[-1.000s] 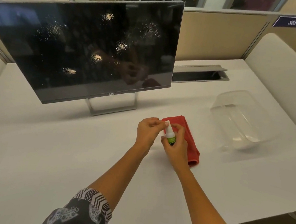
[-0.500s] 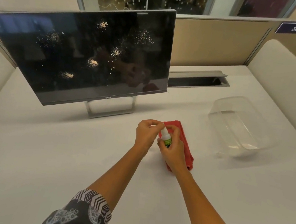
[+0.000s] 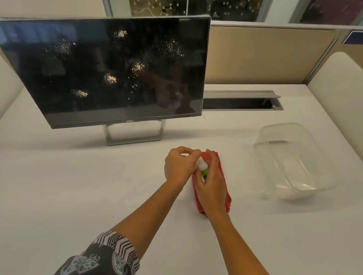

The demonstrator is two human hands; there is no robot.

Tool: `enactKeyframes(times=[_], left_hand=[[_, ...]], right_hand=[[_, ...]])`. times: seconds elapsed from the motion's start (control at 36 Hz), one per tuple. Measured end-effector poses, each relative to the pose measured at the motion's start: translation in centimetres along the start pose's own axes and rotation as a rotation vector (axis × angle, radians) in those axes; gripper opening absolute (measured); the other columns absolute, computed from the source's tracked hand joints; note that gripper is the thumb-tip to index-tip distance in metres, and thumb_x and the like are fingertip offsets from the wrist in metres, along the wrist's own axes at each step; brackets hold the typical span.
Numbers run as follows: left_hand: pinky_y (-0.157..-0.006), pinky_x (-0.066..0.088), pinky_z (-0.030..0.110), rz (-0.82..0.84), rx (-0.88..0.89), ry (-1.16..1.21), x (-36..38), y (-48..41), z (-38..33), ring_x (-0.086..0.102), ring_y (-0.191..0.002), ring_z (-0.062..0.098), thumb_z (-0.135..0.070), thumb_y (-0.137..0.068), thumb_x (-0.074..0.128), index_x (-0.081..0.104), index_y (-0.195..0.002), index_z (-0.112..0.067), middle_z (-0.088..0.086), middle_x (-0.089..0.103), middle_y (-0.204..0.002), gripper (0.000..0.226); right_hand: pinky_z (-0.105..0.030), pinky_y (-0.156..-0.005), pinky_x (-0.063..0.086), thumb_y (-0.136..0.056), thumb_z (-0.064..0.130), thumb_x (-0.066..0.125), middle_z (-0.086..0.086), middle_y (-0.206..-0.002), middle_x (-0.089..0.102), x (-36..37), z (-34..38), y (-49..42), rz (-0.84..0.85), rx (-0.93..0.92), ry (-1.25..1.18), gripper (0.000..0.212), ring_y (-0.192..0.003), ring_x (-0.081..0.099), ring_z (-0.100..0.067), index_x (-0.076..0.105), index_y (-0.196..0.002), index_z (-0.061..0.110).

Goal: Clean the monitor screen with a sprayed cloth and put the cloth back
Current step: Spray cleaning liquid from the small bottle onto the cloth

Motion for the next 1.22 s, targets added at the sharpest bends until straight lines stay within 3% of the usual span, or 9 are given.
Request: enactKeyframes(times=[0.17, 0.28, 0.36, 0.42, 0.44, 0.56, 0.72, 1.06, 1.22], left_hand=[[-0.078, 0.055, 0.027, 0.109, 0.008, 0.064, 1.1, -0.2, -0.3, 0.066, -0.087, 0.01, -0.043, -0.084, 0.069, 0.071, -0.089, -0.024, -0.009, 0.071, -0.089, 0.02], [-0.054, 0.045, 0.006, 0.208, -0.025, 0.161, 1.5, 0.2, -0.8, 0.063, -0.068, -0.001, -0.033, -0.094, 0.06, 0.068, -0.078, -0.026, -0.013, 0.066, -0.074, 0.019], [-0.048, 0.043, 0.003, 0.272, -0.038, 0.196, 1.9, 0.4, -0.7, 0.06, -0.059, -0.004, -0.022, -0.097, 0.055, 0.063, -0.072, -0.029, -0.016, 0.061, -0.069, 0.028], [-0.049, 0.043, 0.004, 0.292, -0.04, 0.215, 2.0, 0.4, -0.7, 0.061, -0.057, -0.008, -0.02, -0.097, 0.056, 0.065, -0.074, -0.03, -0.019, 0.063, -0.069, 0.027], [-0.049, 0.044, 0.004, 0.299, -0.04, 0.222, 2.1, 0.3, -0.7, 0.061, -0.056, -0.011, -0.019, -0.097, 0.056, 0.066, -0.075, -0.03, -0.02, 0.064, -0.067, 0.026], [-0.05, 0.045, 0.005, 0.32, -0.05, 0.231, 2.4, -0.1, -0.5, 0.063, -0.059, -0.011, -0.017, -0.095, 0.059, 0.07, -0.082, -0.024, -0.016, 0.069, -0.07, 0.019], [-0.053, 0.045, 0.004, 0.3, -0.066, 0.206, 3.0, 0.0, -0.1, 0.065, -0.065, -0.011, -0.017, -0.093, 0.062, 0.072, -0.086, -0.02, -0.01, 0.071, -0.082, 0.013], [-0.065, 0.053, 0.023, 0.13, -0.111, 0.142, 3.3, -0.6, 1.4, 0.068, -0.075, 0.013, -0.035, -0.088, 0.067, 0.071, -0.067, -0.025, -0.006, 0.071, -0.07, 0.024], [-0.085, 0.047, 0.031, -0.015, -0.187, 0.085, 2.2, -2.2, 3.0, 0.06, -0.09, 0.016, -0.043, -0.102, 0.041, 0.062, -0.073, -0.034, -0.008, 0.063, -0.091, 0.037]], right_hand=[[-0.023, -0.093, 0.045, -0.1, 0.038, 0.045, -0.002, -0.148, 0.048, -0.5, -0.1, -0.8, 0.023, -0.017, -0.126, 0.056, -0.123, 0.058, -0.023, 0.029, -0.151, 0.024], [-0.034, -0.094, 0.056, -0.096, 0.057, 0.031, 0.005, -0.144, 0.051, -0.3, -0.5, -1.6, 0.081, -0.006, -0.253, 0.051, -0.118, 0.061, -0.02, 0.031, -0.145, 0.044], [-0.006, -0.082, 0.049, -0.103, 0.045, 0.033, 0.005, -0.141, 0.052, -0.3, -0.8, -2.2, 0.123, 0.025, -0.317, 0.043, -0.12, 0.059, -0.018, 0.037, -0.145, 0.037], [0.0, -0.08, 0.045, -0.106, 0.034, 0.034, 0.002, -0.142, 0.052, -0.3, -0.9, -2.5, 0.155, 0.043, -0.345, 0.039, -0.122, 0.057, -0.017, 0.04, -0.145, 0.031], [-0.003, -0.084, 0.047, -0.106, 0.034, 0.035, 0.002, -0.142, 0.053, -0.4, -0.9, -2.6, 0.167, 0.044, -0.343, 0.039, -0.122, 0.057, -0.017, 0.041, -0.144, 0.032], [-0.045, -0.091, 0.058, -0.094, 0.054, 0.043, -0.001, -0.134, 0.06, -0.1, -1.5, -2.6, 0.253, 0.043, -0.23, 0.051, -0.108, 0.066, -0.025, 0.032, -0.143, 0.048], [-0.047, -0.093, 0.056, -0.097, 0.031, 0.059, -0.002, -0.136, 0.058, 0.3, -1.6, -2.6, 0.285, 0.002, -0.062, 0.064, -0.109, 0.065, -0.026, 0.025, -0.15, 0.039], [-0.048, -0.093, 0.056, -0.097, 0.042, 0.053, -0.006, -0.141, 0.054, 1.0, -2.8, -2.7, 0.313, 0.069, 0.062, 0.07, -0.113, 0.063, -0.03, 0.012, -0.154, 0.038], [-0.048, -0.09, 0.057, -0.097, 0.047, 0.049, -0.001, -0.151, 0.044, 0.9, -2.7, -2.2, 0.3, 0.057, 0.02, 0.068, -0.112, 0.064, -0.031, 0.006, -0.15, 0.046]])
Point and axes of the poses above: each hand's wrist, its own y-axis away from the middle knuckle, its own x-axis out of the palm, z = x × y, the point moved 7 cm from there along -y, towards the middle knuckle
